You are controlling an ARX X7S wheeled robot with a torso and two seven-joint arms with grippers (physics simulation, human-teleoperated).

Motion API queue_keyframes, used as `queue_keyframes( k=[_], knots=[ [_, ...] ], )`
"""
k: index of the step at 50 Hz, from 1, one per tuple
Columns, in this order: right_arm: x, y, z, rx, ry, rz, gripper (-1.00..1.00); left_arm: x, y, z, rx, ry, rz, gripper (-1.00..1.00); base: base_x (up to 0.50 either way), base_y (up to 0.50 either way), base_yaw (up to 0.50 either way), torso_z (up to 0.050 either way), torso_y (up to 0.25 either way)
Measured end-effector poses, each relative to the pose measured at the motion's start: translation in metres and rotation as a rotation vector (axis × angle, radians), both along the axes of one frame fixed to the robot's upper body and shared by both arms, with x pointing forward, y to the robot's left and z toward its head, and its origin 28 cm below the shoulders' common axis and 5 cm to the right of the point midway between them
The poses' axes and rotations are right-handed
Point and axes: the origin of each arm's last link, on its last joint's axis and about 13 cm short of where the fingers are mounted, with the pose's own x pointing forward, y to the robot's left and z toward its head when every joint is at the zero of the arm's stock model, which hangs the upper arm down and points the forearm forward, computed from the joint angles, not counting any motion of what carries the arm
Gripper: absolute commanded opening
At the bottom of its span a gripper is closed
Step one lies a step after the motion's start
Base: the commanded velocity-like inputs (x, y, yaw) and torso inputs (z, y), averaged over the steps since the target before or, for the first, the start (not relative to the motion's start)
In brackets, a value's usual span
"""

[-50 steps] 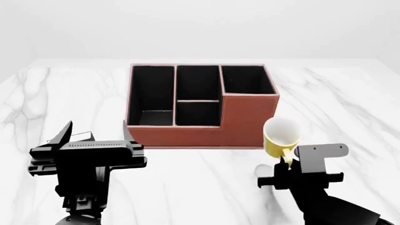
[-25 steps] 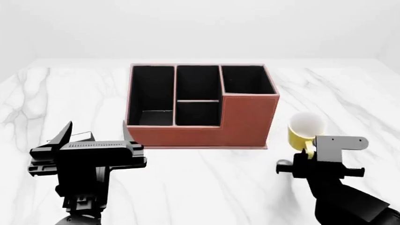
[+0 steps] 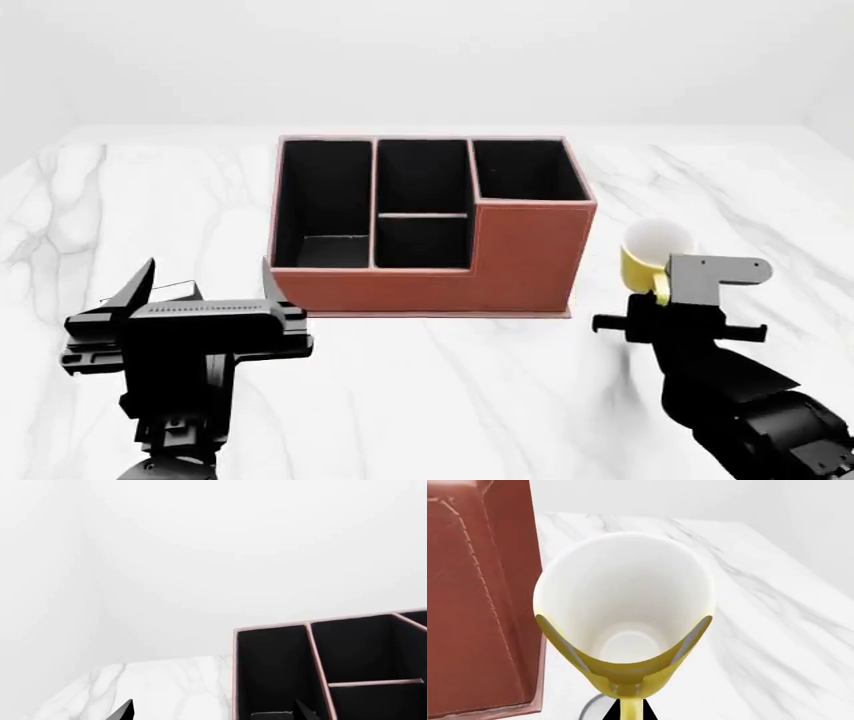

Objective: Pick up the yellow and white mug and place it to the right of the caddy.

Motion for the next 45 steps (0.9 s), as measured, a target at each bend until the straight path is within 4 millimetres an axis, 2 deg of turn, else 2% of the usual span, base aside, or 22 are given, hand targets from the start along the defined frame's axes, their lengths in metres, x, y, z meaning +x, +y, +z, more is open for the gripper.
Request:
queue_keyframes(
  k=[22, 45],
  knots=[
    [0.043, -0.003, -0.012, 0.029, 0.025, 0.001, -1.0, 0.0, 0.0, 0.0, 0.003, 0.002, 0.0, 1.0, 0.0, 0.0, 0.0, 0.0, 0.001],
    [0.046, -0.004, -0.02, 0.025, 0.07, -0.029, -1.0, 0.0, 0.0, -0.001, 0.004, 0.003, 0.001, 1.0, 0.0, 0.0, 0.0, 0.0, 0.0]
  ],
)
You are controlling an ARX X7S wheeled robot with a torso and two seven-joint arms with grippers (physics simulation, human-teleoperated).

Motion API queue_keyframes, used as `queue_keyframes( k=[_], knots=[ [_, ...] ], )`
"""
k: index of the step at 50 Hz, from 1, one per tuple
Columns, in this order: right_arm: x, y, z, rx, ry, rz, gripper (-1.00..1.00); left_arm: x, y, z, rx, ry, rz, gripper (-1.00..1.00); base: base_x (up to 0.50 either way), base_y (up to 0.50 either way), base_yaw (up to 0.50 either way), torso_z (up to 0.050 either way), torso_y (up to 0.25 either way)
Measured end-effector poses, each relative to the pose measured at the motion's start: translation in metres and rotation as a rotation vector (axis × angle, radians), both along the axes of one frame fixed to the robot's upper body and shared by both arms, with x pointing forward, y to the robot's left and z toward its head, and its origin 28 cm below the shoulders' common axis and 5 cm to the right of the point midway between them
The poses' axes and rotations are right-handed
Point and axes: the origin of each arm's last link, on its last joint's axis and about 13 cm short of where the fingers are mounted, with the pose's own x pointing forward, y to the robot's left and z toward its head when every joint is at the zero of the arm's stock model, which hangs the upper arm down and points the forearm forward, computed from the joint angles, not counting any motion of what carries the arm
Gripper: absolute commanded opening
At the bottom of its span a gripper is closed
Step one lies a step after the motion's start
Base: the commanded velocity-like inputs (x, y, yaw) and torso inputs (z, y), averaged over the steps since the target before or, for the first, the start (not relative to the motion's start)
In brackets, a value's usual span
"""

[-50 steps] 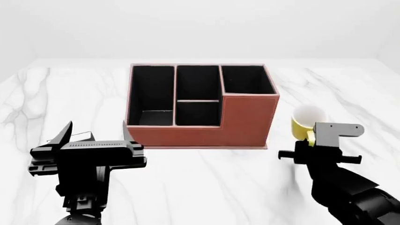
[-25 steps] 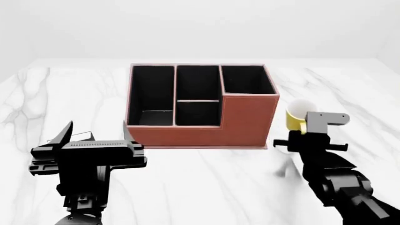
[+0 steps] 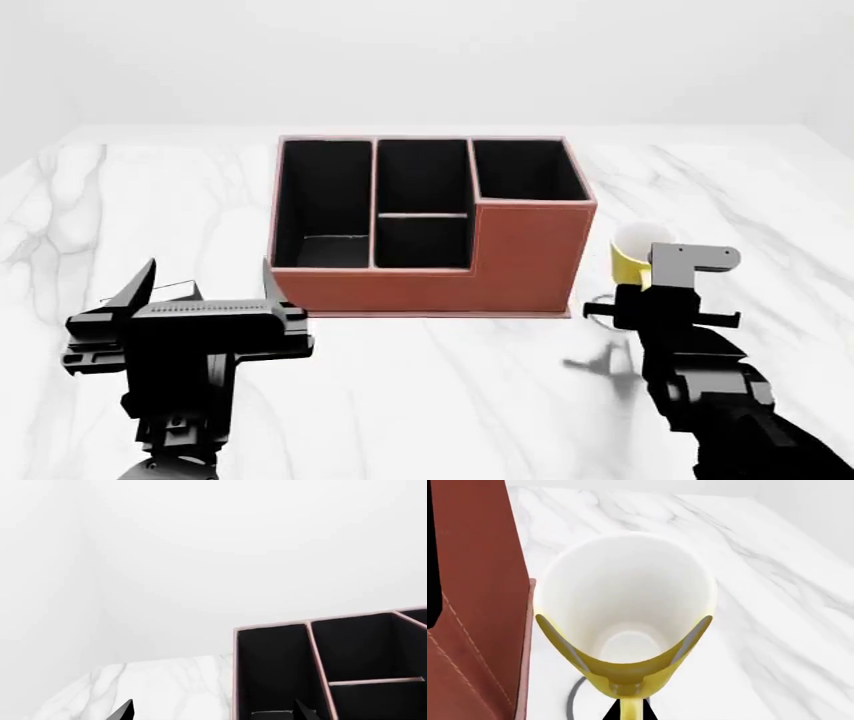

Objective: Pick up the yellow and white mug and place it to the right of the caddy.

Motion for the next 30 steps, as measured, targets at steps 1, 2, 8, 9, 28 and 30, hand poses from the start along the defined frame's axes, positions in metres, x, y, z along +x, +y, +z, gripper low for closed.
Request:
queue_keyframes(
  k=[1, 2, 8, 9, 28, 30],
  knots=[
    [0.0, 0.0, 0.0, 0.0, 0.002, -0.001, -1.0, 0.0, 0.0, 0.0, 0.0, 0.0, 0.0, 1.0, 0.0, 0.0, 0.0, 0.0, 0.0],
    [0.0, 0.0, -0.001, -0.001, 0.005, -0.003, -1.0, 0.0, 0.0, 0.0, 0.0, 0.0, 0.0, 1.0, 0.0, 0.0, 0.0, 0.0, 0.0],
    [-0.002, 0.0, -0.004, 0.0, 0.022, -0.006, -1.0, 0.0, 0.0, 0.0, 0.0, 0.0, 0.0, 1.0, 0.0, 0.0, 0.0, 0.0, 0.002],
    [-0.002, 0.0, -0.004, 0.001, 0.025, -0.005, -1.0, 0.0, 0.0, 0.0, 0.0, 0.0, 0.0, 1.0, 0.0, 0.0, 0.0, 0.0, 0.0],
    [-0.006, 0.003, -0.011, 0.03, 0.075, 0.012, -1.0, 0.0, 0.0, 0.0, 0.0, 0.0, 0.0, 1.0, 0.0, 0.0, 0.0, 0.0, 0.001],
    [-0.007, 0.003, -0.012, 0.032, 0.081, 0.013, -1.0, 0.0, 0.0, 0.0, 0.0, 0.0, 0.0, 1.0, 0.0, 0.0, 0.0, 0.0, 0.0]
  ],
)
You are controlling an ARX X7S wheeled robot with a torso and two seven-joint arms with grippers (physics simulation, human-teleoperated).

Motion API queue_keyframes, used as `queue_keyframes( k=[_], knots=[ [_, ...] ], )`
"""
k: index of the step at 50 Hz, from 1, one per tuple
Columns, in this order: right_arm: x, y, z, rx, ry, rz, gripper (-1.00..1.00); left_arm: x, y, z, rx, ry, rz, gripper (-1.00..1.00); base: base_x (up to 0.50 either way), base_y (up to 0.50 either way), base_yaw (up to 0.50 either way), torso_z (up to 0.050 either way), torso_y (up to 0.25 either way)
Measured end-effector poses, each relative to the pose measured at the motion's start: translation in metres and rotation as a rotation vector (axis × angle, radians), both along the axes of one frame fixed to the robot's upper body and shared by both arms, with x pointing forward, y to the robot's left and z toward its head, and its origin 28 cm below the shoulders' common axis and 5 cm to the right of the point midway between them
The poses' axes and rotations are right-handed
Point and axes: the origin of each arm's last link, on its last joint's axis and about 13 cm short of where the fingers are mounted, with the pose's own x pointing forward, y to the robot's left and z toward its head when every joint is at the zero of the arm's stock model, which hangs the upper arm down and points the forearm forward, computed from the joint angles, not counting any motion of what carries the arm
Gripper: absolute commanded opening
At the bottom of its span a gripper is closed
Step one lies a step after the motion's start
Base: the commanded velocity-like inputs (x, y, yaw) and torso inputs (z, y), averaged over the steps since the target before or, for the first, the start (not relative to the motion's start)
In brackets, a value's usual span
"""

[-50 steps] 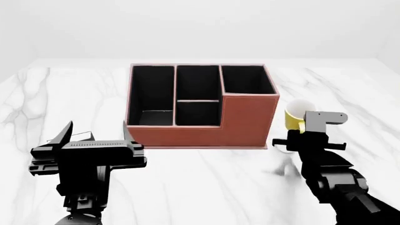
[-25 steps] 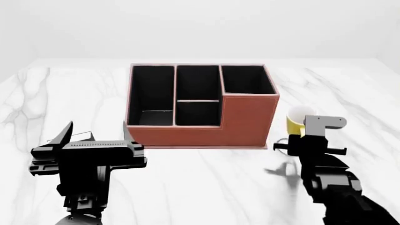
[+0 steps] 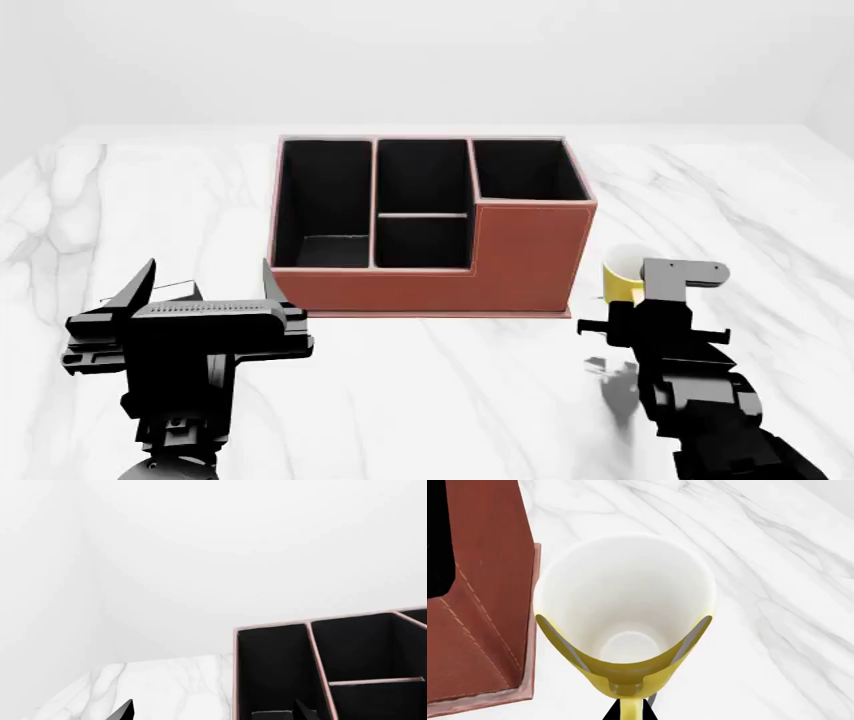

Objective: Pick up the yellow and white mug and place it to the right of the caddy.

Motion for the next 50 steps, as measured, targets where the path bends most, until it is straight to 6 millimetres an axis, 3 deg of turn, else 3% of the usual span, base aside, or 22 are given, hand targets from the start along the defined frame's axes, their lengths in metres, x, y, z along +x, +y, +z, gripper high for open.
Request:
queue_keyframes(
  k=[42, 43, 50],
  knots=[
    [-0.0064, 0.0002, -0.0076, 0.034, 0.074, 0.007, -1.0, -0.0006, 0.0001, 0.001, -0.001, -0.002, 0.0, 1.0, 0.0, 0.0, 0.0, 0.0, 0.0],
    [-0.0064, 0.0002, -0.0076, 0.034, 0.074, 0.008, 1.0, -0.0006, 0.0001, 0.001, -0.001, -0.002, 0.0, 1.0, 0.0, 0.0, 0.0, 0.0, 0.0],
    [-0.006, -0.0003, -0.0068, 0.029, 0.074, 0.011, 1.0, -0.0006, 0.0001, 0.001, -0.001, -0.002, 0.0, 1.0, 0.0, 0.0, 0.0, 0.0, 0.0]
  ],
)
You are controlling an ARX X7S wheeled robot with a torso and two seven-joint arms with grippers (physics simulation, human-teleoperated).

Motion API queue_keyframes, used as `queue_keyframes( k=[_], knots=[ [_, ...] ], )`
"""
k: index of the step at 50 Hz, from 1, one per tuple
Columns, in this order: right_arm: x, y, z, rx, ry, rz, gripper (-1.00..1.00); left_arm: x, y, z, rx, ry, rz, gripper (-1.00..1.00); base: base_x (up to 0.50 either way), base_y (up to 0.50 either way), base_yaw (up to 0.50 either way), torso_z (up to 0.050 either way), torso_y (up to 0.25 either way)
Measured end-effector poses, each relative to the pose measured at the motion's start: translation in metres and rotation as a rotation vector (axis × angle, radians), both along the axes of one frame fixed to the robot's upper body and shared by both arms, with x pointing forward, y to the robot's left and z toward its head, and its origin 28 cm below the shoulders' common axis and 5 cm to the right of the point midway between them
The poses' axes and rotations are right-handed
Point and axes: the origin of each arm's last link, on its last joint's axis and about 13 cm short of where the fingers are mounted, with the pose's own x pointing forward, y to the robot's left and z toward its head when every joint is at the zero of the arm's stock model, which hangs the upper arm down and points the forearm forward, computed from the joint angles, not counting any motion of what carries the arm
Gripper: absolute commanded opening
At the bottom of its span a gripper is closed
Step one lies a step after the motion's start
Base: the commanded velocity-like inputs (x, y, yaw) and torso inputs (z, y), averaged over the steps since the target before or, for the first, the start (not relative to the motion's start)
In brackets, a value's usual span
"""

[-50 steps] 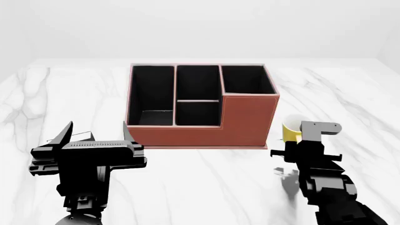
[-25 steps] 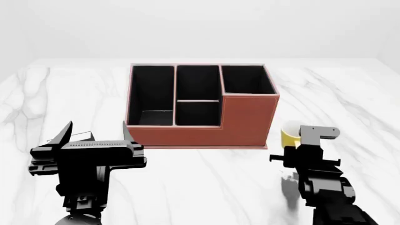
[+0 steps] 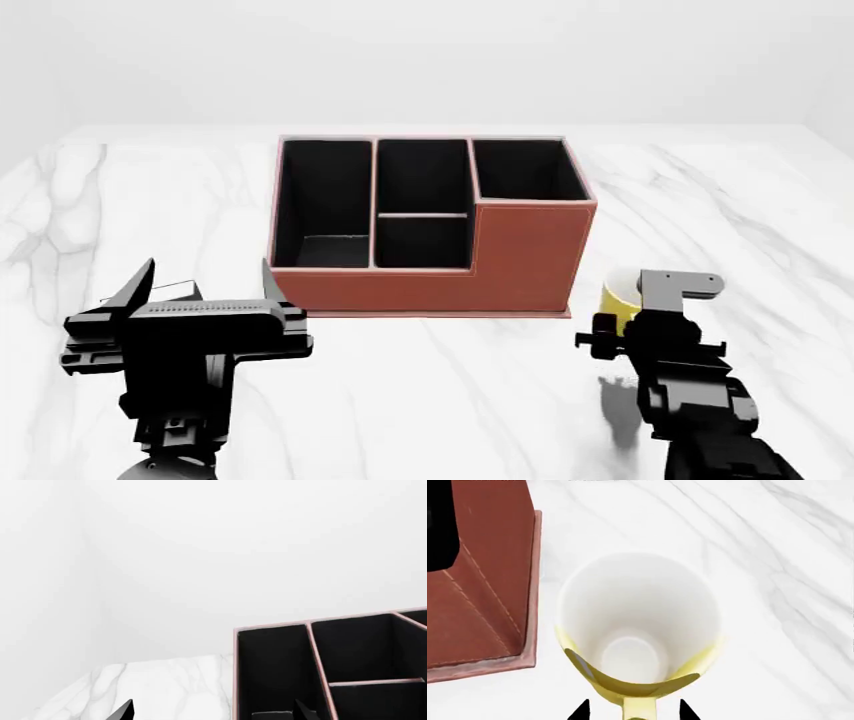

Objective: Pick up the yellow and white mug and place it to the right of the caddy.

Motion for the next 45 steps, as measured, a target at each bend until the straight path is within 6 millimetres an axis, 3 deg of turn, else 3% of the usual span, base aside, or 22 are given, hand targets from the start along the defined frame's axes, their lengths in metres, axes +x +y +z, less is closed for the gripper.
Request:
queue_keyframes(
  k=[30, 45],
  knots=[
    [0.001, -0.003, 0.008, -0.012, -0.083, 0.004, 1.0, -0.002, 0.0, 0.002, -0.004, -0.008, -0.001, 1.0, 0.0, 0.0, 0.0, 0.0, 0.0],
    [-0.025, 0.003, 0.035, -0.058, -0.2, 0.036, 1.0, -0.002, 0.0, 0.003, -0.006, -0.011, -0.004, 1.0, 0.0, 0.0, 0.0, 0.0, 0.0]
  ],
)
